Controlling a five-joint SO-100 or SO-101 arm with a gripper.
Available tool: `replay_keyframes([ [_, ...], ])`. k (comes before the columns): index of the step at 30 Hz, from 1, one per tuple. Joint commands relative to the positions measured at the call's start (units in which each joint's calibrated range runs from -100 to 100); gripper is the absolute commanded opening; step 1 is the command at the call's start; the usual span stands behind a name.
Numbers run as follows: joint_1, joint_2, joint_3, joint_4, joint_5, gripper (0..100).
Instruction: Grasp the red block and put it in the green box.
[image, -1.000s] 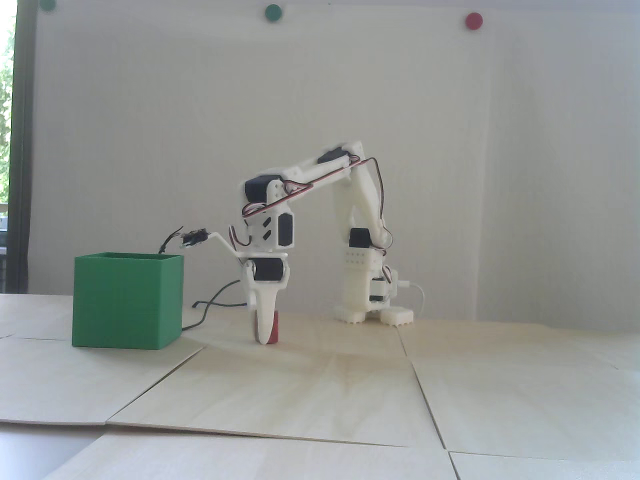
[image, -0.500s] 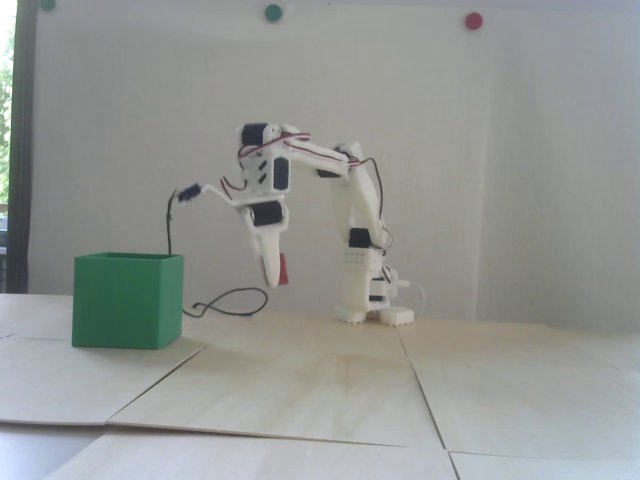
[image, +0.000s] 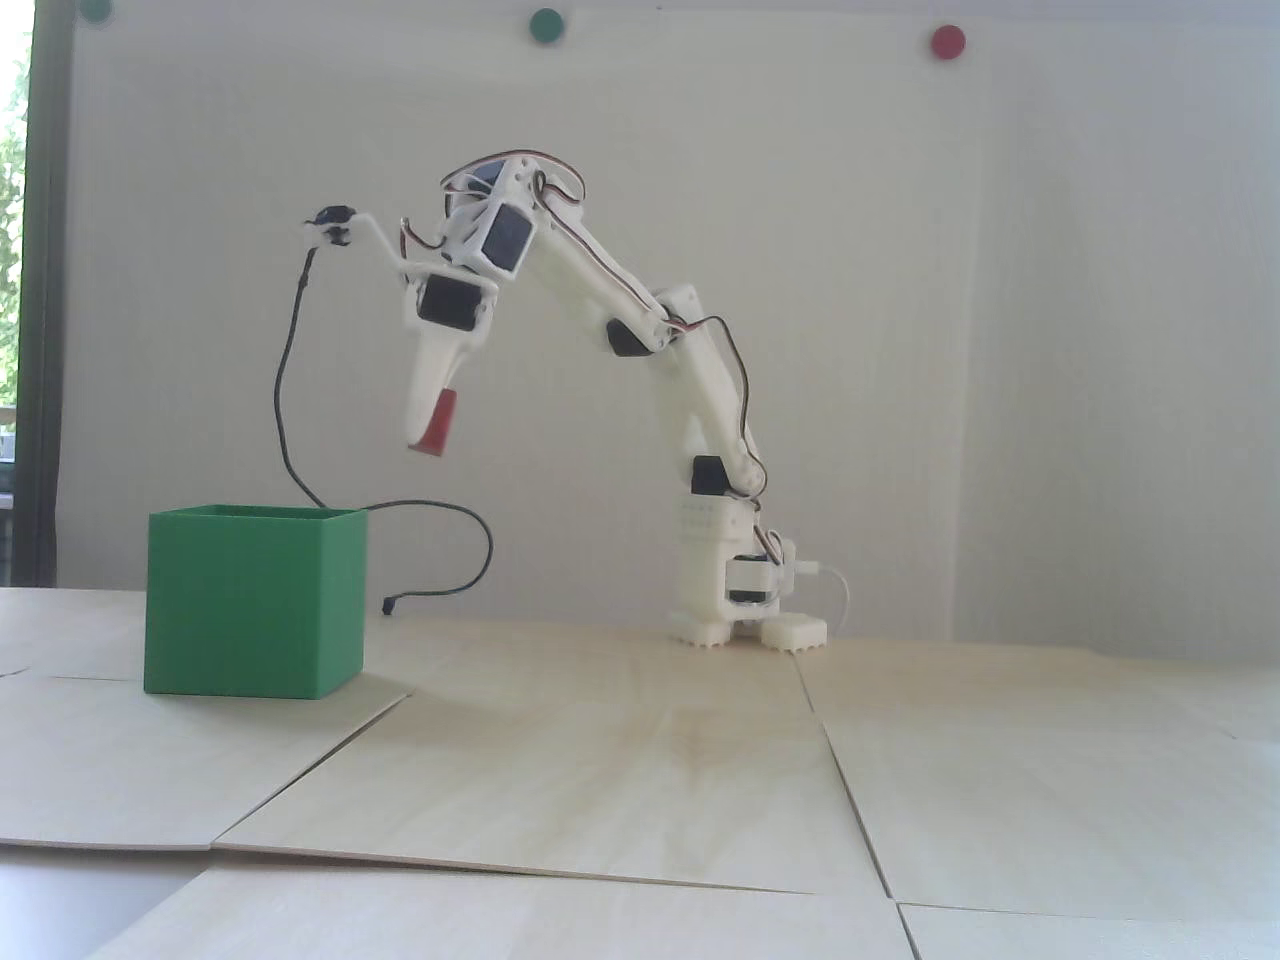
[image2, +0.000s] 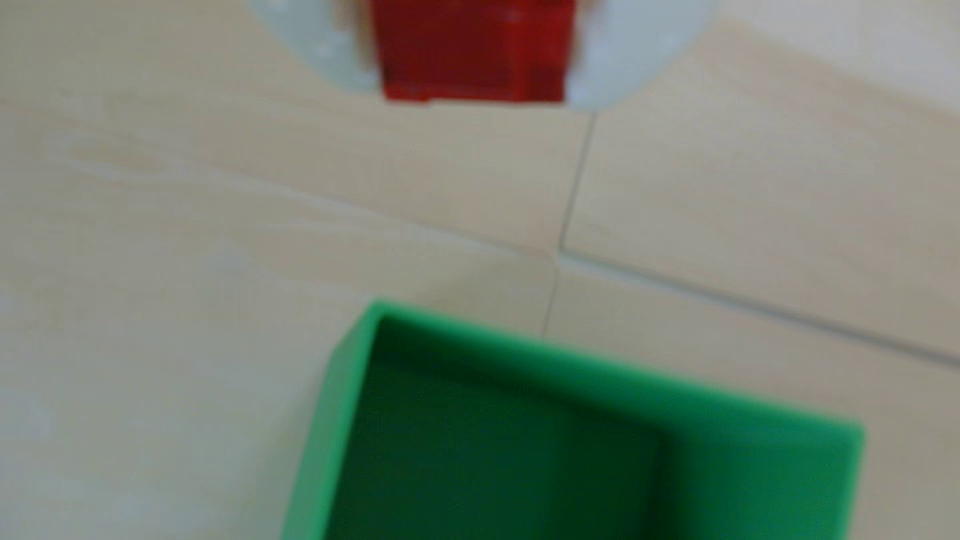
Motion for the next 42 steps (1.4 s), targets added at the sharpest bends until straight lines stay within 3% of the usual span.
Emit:
replay_keyframes([
  [1, 2.7, -0.8, -10.2, -4.0, 0.7, 2],
  [12, 5.1, 0.3, -11.9, -23.6, 3.8, 2],
  [24, 6.1, 12.6, -12.6, -45.9, 8.9, 2],
  [42, 1.9, 13.5, -28.5, -3.3, 9.8, 2],
])
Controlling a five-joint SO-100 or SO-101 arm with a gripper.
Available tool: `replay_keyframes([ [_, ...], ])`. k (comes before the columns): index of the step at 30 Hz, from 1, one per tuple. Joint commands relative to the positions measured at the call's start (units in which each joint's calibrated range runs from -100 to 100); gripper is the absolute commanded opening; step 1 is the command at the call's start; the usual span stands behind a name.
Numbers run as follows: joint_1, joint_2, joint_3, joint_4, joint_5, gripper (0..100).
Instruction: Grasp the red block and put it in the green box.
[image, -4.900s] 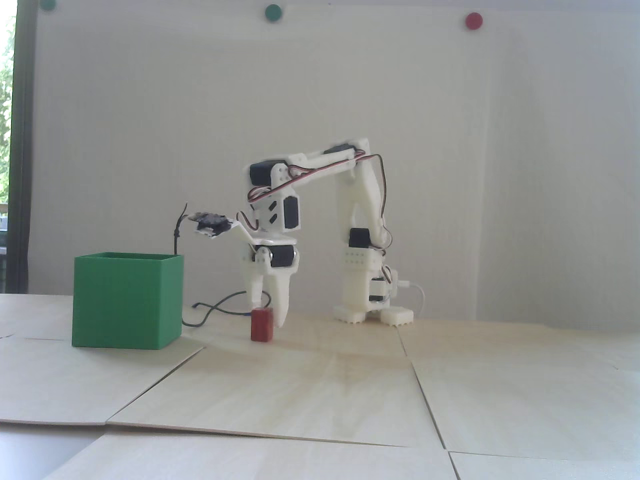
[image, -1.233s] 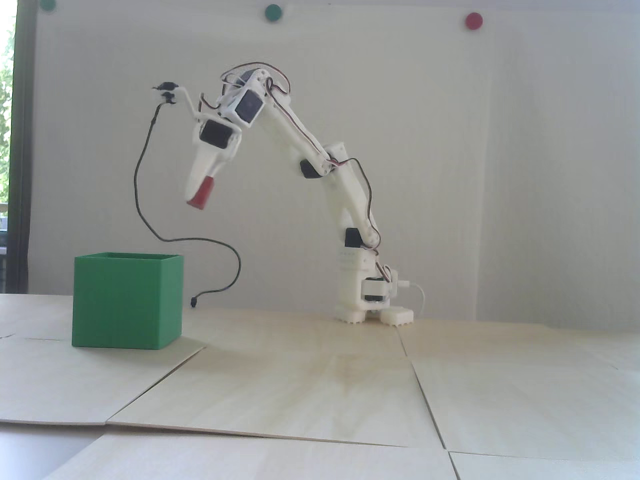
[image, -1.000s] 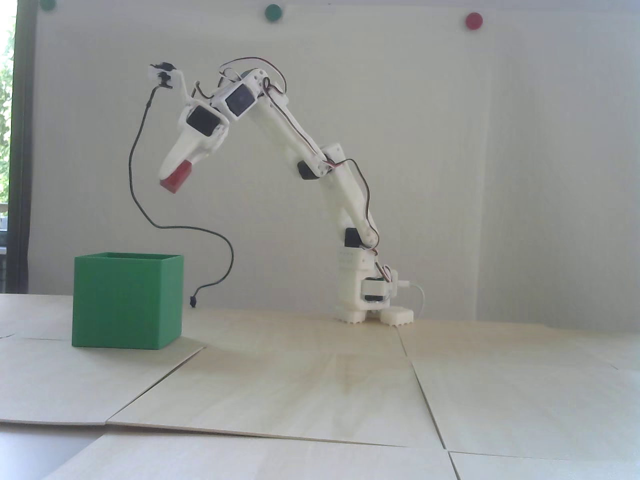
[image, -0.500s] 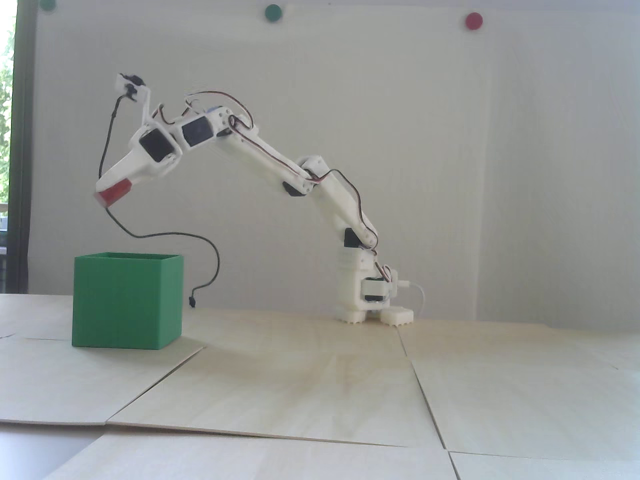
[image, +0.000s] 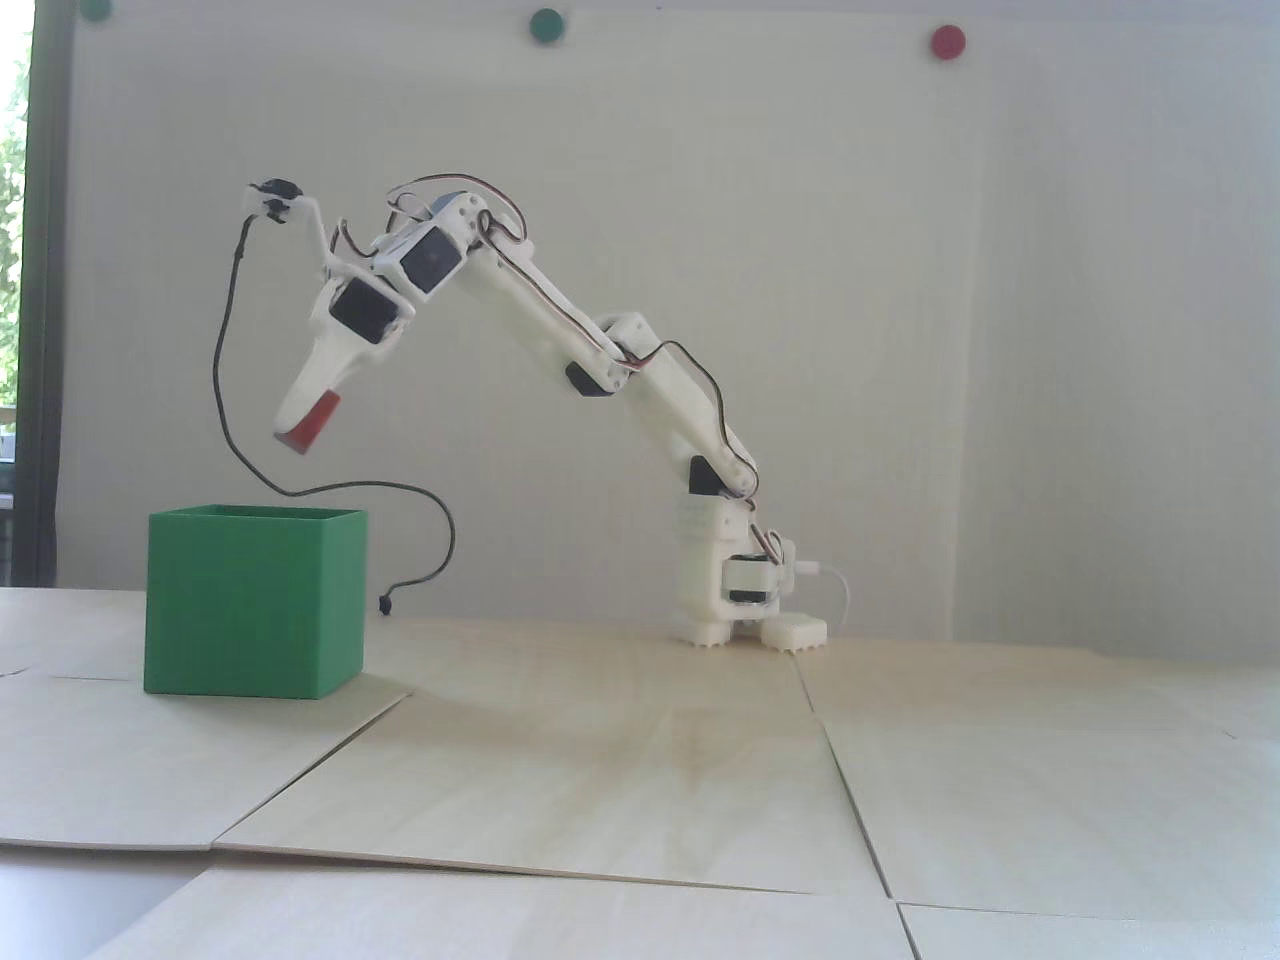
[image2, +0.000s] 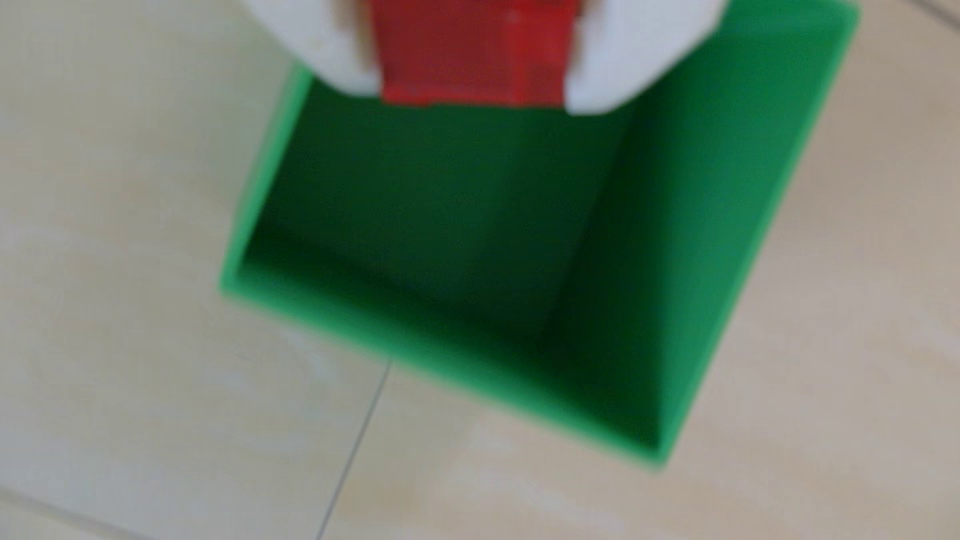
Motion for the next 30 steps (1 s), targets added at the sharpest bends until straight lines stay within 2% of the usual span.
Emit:
replay_keyframes([
  [1, -1.6, -2.0, -9.8, 10.8, 1.1, 2],
  [5, -1.9, -1.5, -12.0, 10.3, 0.0, 2],
  [10, -1.7, -1.1, -11.5, -0.3, -1.5, 2],
  [14, -1.3, 0.9, -11.5, -3.9, -1.6, 2],
  [19, 1.0, 2.4, -11.5, -3.0, -4.7, 2],
  [30, 3.6, 1.7, -12.0, -3.2, -4.5, 2],
])
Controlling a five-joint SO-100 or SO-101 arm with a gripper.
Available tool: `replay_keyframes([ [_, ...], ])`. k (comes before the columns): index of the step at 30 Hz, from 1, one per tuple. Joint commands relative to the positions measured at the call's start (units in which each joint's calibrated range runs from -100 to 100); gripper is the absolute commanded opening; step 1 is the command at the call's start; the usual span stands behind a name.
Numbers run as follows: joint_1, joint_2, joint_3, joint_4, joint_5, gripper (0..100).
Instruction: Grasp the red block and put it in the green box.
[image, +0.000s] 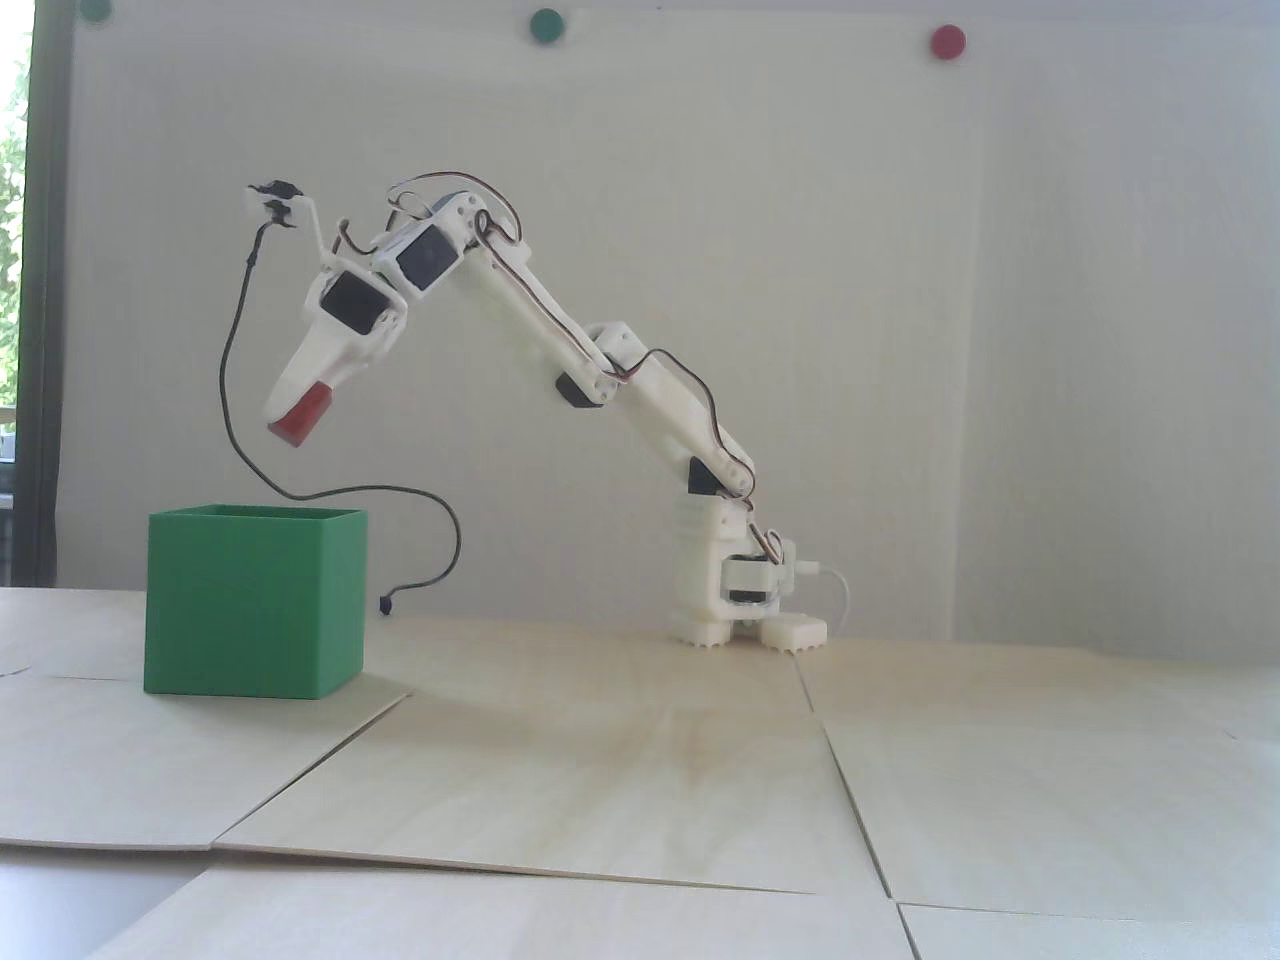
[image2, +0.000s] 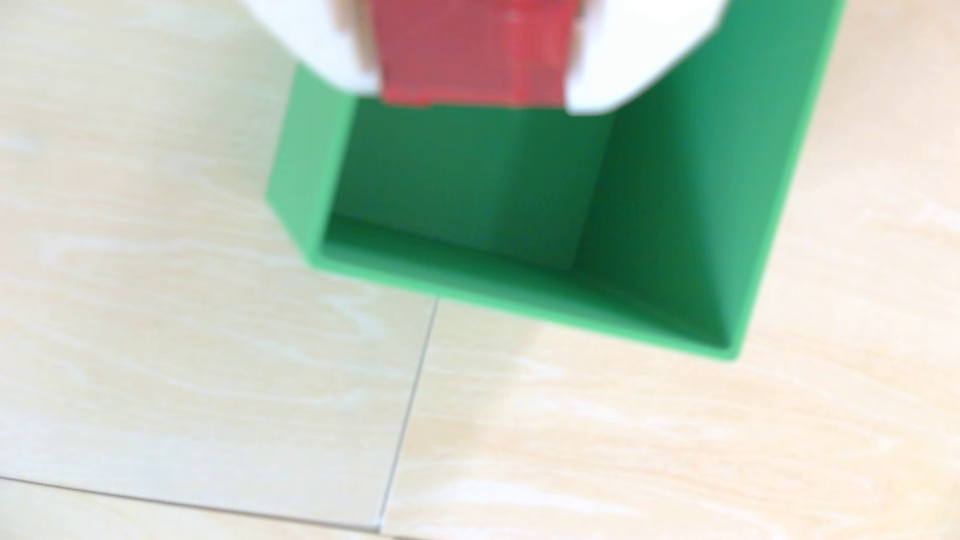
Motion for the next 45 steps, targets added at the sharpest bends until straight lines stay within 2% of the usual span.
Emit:
replay_keyframes([
  [1, 0.8, -2.5, -4.9, -2.0, -0.2, 2],
  [23, -9.2, -2.7, -5.1, -2.2, -0.2, 2],
  [33, -9.2, -2.4, -5.1, -2.3, -0.2, 2],
  [45, -7.8, -1.9, -4.7, -7.4, -0.5, 3],
])
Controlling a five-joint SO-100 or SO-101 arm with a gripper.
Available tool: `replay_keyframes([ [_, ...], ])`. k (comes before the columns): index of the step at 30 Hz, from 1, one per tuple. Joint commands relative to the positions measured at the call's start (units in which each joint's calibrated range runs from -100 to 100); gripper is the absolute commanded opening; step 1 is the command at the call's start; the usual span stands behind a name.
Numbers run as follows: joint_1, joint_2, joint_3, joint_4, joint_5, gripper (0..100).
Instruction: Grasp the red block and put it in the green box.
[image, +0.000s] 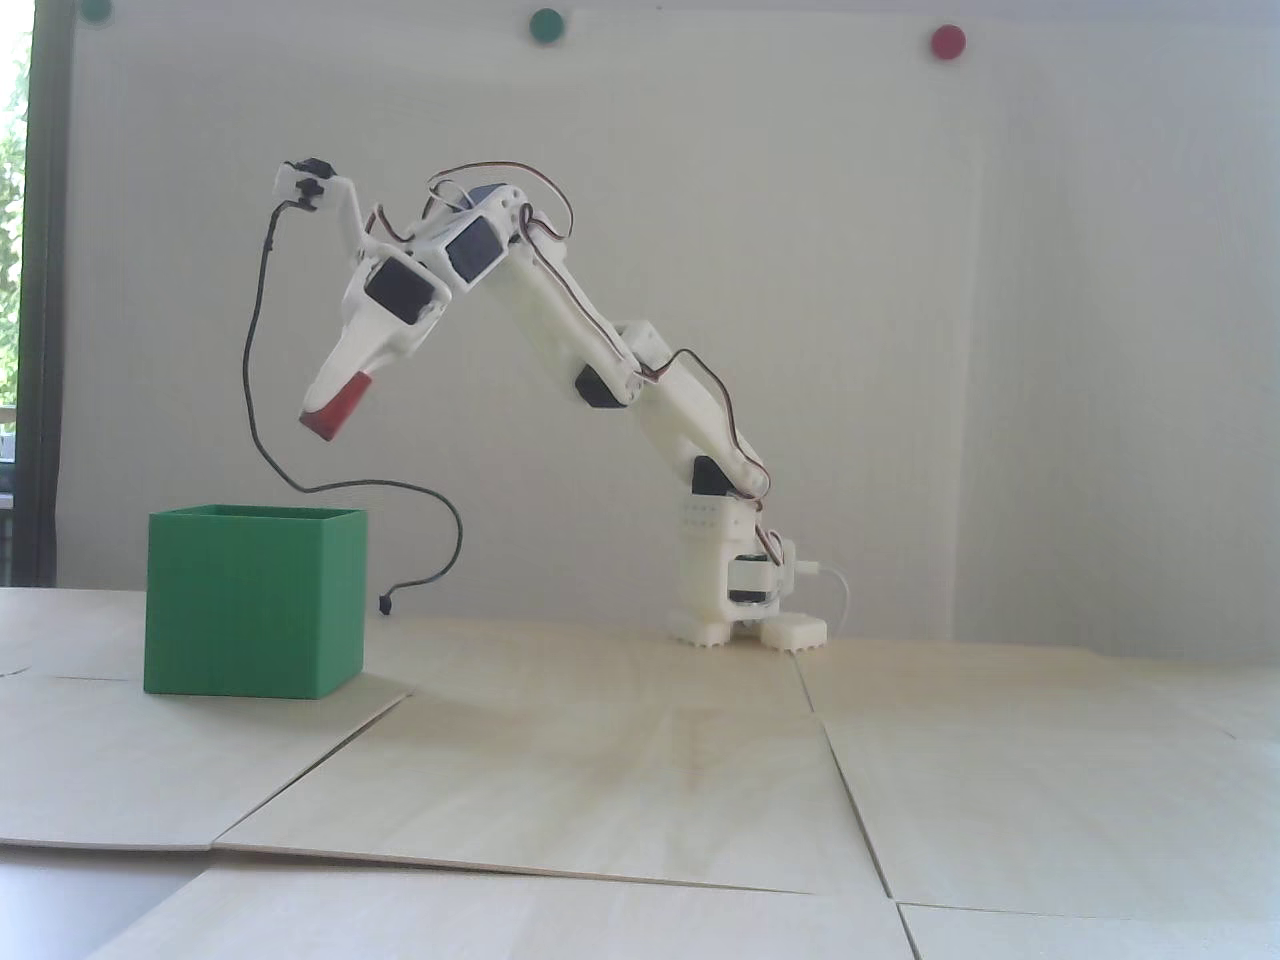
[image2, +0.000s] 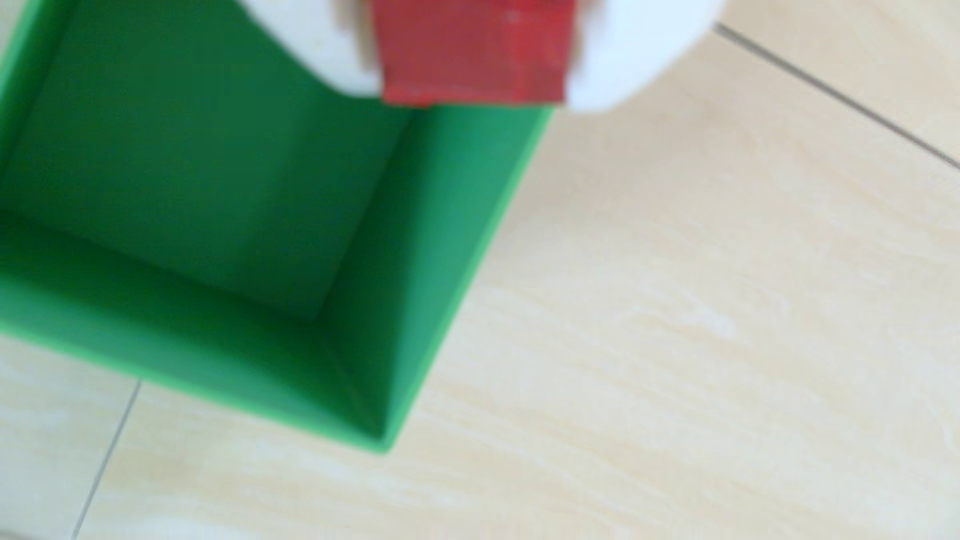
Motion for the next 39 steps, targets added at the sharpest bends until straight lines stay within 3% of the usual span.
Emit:
replay_keyframes([
  [1, 1.6, -1.9, -4.7, -4.5, -0.3, 3],
  [26, 4.4, -1.8, -4.7, -6.6, -0.1, 3],
  [33, 4.9, -1.8, -4.8, -6.6, 0.0, 22],
  [39, 5.0, -1.8, -5.0, -6.6, 0.0, 23],
])
